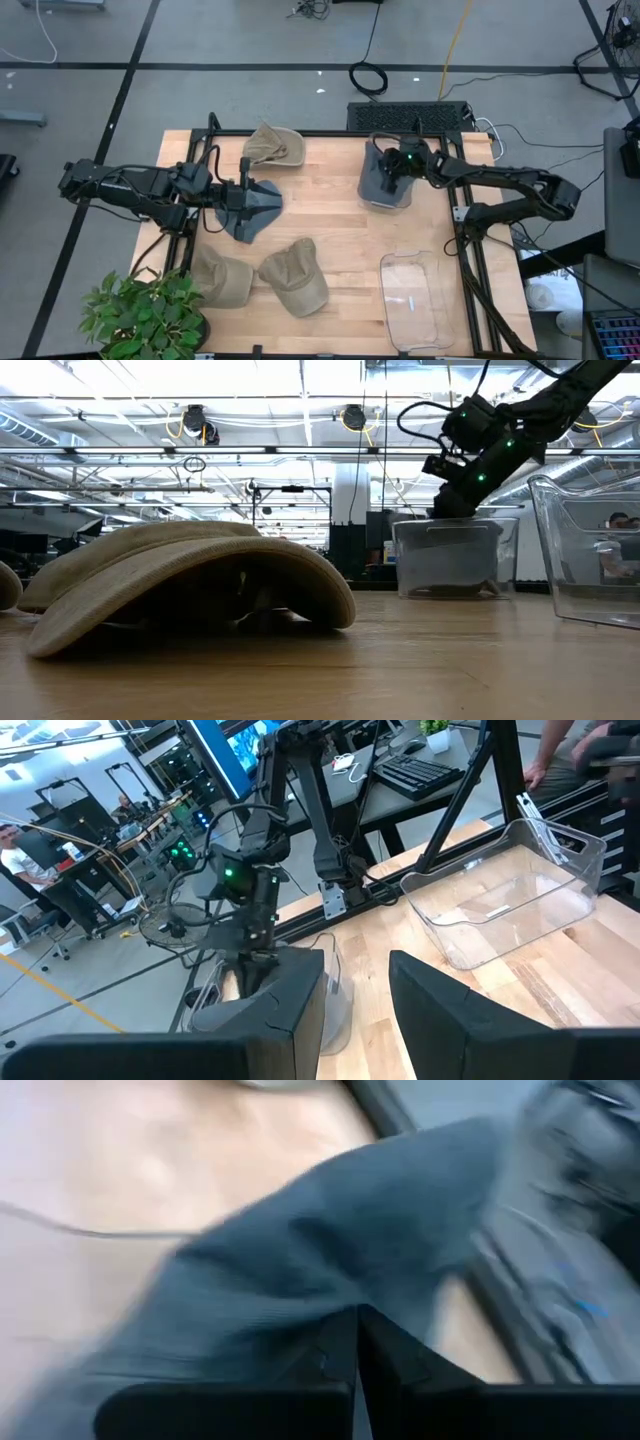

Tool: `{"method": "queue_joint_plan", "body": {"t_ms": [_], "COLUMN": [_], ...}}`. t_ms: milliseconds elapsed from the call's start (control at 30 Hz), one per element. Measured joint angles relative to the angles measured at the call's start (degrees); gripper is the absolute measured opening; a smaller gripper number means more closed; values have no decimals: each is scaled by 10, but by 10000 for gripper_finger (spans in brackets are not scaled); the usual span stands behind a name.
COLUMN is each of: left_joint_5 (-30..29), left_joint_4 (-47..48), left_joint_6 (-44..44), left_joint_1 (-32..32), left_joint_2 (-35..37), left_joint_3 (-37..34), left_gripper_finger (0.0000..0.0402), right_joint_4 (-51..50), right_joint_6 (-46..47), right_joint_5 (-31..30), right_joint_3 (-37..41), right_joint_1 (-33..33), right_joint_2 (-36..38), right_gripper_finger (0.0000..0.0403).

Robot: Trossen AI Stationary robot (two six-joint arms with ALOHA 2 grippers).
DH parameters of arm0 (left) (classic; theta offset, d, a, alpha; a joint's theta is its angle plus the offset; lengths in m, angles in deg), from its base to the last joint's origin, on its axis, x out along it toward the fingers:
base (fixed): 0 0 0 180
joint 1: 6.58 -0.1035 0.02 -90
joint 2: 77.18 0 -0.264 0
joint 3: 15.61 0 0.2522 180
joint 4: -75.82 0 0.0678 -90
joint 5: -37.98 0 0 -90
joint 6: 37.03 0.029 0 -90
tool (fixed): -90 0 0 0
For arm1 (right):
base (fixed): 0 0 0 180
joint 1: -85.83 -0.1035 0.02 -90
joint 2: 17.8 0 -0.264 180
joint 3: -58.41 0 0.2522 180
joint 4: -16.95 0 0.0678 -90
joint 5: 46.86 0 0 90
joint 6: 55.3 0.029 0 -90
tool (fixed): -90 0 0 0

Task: Pick & Place hat
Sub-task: Put the right blue cap into the top transparent bin

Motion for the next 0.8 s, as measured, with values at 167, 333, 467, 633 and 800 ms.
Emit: {"method": "queue_joint_plan", "body": {"t_ms": [167,333,467,633,800], "left_joint_5": [0,0,0,0,0], "left_joint_4": [0,0,0,0,0], "left_joint_6": [0,0,0,0,0], "left_joint_1": [0,0,0,0,0], "left_joint_2": [0,0,0,0,0], "left_joint_3": [0,0,0,0,0], "left_gripper_finger": [124,124,124,124,124], "right_joint_4": [1,30,4,-122,-276], "right_joint_6": [19,38,78,194,293], "right_joint_5": [-91,-100,-22,126,125], "right_joint_3": [0,0,0,0,0], "right_joint_1": [-7,-31,-59,-87,-110], "right_joint_2": [18,60,113,181,210], "right_gripper_finger": [0,0,0,0,0]}}
